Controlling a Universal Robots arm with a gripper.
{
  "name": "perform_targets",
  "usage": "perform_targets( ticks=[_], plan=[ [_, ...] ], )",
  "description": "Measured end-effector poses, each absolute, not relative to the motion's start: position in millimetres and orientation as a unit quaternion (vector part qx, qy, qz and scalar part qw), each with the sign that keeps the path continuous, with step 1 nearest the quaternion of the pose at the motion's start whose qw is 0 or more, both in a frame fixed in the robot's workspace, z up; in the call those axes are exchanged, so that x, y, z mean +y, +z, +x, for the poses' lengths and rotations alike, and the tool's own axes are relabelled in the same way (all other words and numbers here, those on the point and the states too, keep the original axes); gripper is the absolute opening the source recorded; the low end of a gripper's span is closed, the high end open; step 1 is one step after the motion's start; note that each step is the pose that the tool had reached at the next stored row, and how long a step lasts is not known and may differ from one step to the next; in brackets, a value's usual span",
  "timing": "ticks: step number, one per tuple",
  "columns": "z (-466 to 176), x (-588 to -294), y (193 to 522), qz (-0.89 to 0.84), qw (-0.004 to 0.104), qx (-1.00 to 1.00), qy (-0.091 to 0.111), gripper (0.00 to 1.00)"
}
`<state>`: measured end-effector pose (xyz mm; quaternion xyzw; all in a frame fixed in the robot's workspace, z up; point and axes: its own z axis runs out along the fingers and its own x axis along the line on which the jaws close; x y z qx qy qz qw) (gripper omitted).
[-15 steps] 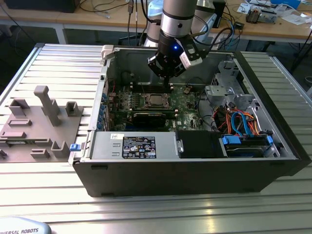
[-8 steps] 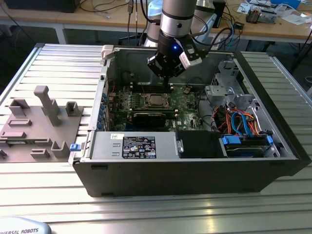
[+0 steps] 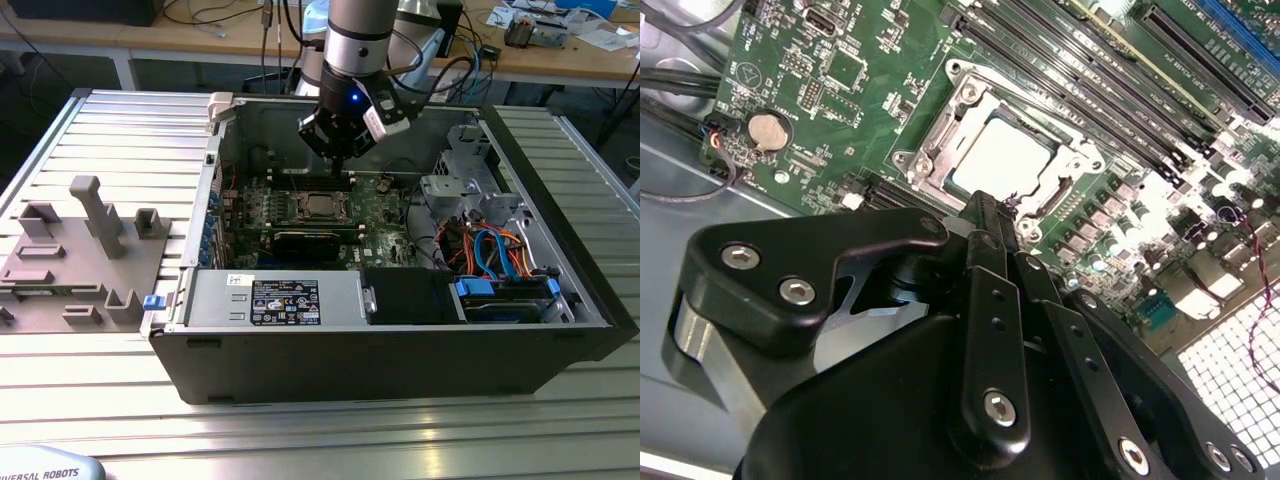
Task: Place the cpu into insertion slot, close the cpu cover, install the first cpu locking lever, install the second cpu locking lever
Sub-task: 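Install the first cpu locking lever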
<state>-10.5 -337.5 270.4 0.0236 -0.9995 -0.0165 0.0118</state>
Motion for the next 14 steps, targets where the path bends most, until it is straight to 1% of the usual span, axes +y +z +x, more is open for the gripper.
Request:
perform_targets(
  ticks=[14],
  plan=[
    [-22, -338, 270, 0.024, 0.012, -1.000, -0.016, 0.11]
  ],
)
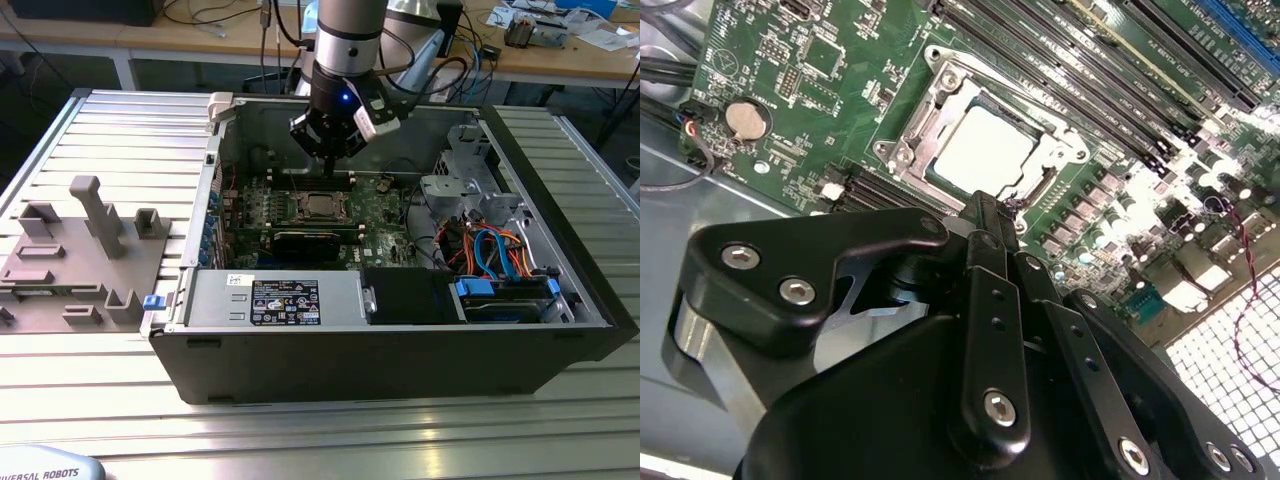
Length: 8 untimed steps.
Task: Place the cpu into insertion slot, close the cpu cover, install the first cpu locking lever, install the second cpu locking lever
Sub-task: 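Install the first cpu locking lever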
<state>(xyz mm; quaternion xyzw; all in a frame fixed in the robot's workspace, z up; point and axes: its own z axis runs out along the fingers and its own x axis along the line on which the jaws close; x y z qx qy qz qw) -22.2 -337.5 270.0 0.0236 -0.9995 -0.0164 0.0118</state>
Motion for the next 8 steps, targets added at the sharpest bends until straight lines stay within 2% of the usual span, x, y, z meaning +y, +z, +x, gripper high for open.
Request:
perform_targets(
  ticks=[8],
  plan=[
    [-28.6, -337.5, 269.6, 0.024, 0.012, -1.000, -0.017, 0.11]
  ],
)
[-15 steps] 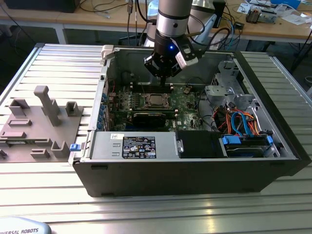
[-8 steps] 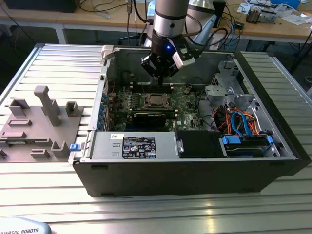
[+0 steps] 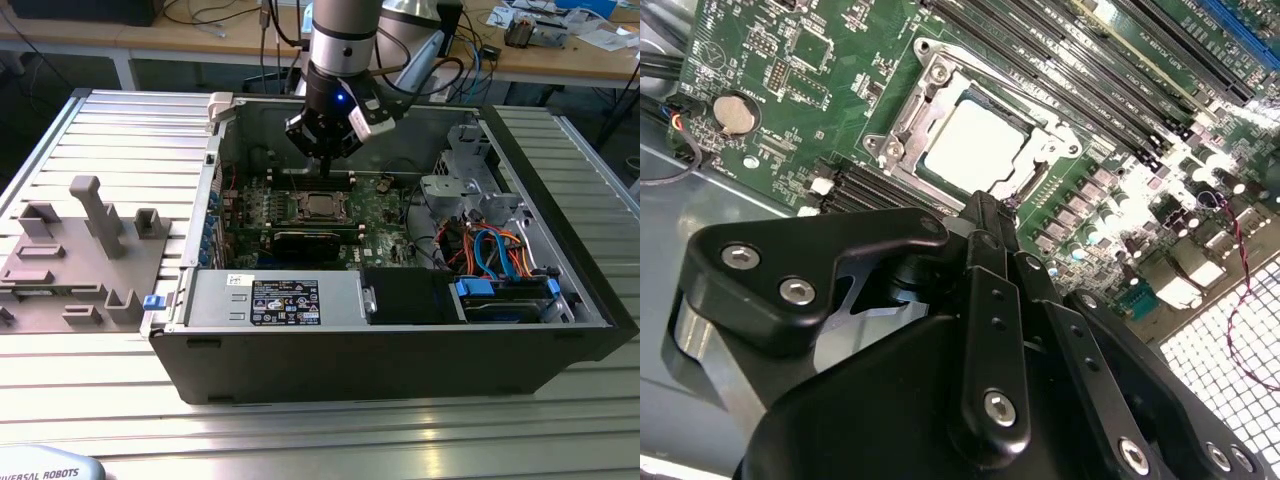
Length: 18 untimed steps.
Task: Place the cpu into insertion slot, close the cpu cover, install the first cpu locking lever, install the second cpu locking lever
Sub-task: 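Install the first cpu locking lever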
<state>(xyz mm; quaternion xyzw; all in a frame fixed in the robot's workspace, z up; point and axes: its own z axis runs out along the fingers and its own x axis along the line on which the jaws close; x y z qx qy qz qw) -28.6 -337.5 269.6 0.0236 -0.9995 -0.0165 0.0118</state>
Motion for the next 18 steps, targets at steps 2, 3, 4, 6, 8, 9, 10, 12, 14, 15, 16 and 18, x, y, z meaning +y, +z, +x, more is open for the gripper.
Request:
perform_targets(
  ticks=[2, 3, 4, 6, 8, 9, 10, 12, 14, 15, 16, 18],
  plan=[
    [-30, -337, 270, 0.024, 0.012, -1.000, -0.016, 0.11],
    [-30, -338, 270, 0.024, 0.012, -1.000, -0.016, 0.11],
    [-31, -338, 269, 0.024, 0.012, -1.000, -0.017, 0.11],
    [-32, -338, 269, 0.024, 0.012, -1.000, -0.016, 0.11],
    [-34, -337, 269, 0.024, 0.012, -1.000, -0.016, 0.11],
    [-34, -338, 269, 0.024, 0.012, -1.000, -0.016, 0.11],
    [-36, -337, 269, 0.024, 0.012, -1.000, -0.016, 0.11],
    [-37, -338, 269, 0.024, 0.012, -1.000, -0.016, 0.11],
    [-38, -337, 269, 0.024, 0.012, -1.000, -0.016, 0.11],
    [-38, -338, 269, 0.024, 0.012, -1.000, -0.016, 0.11],
    [-39, -338, 269, 0.024, 0.012, -1.000, -0.016, 0.11],
    [-41, -338, 269, 0.024, 0.012, -1.000, -0.016, 0.11]
  ],
)
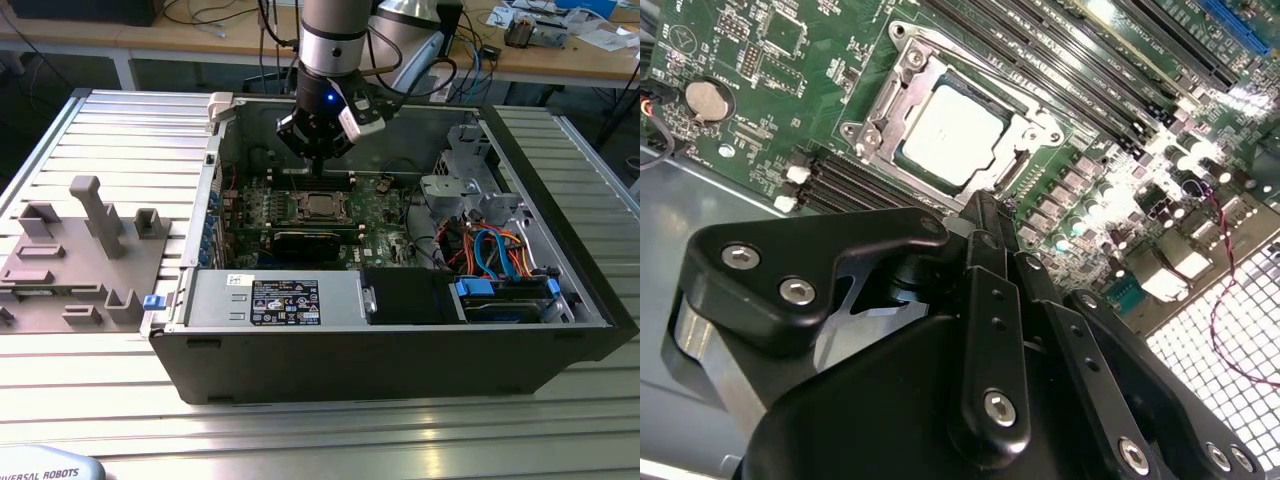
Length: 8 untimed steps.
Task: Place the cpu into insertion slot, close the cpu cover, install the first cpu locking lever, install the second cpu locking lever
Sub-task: 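Install the first cpu locking lever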
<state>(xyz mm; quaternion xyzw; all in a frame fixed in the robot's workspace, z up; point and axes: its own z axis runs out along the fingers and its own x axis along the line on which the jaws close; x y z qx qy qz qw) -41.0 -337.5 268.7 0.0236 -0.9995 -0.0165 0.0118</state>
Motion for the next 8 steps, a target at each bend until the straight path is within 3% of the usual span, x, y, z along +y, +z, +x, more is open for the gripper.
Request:
perform_targets(
  ticks=[8],
  plan=[
    [-49.0, -337.5, 267.6, 0.024, 0.012, -1.000, -0.017, 0.11]
  ],
)
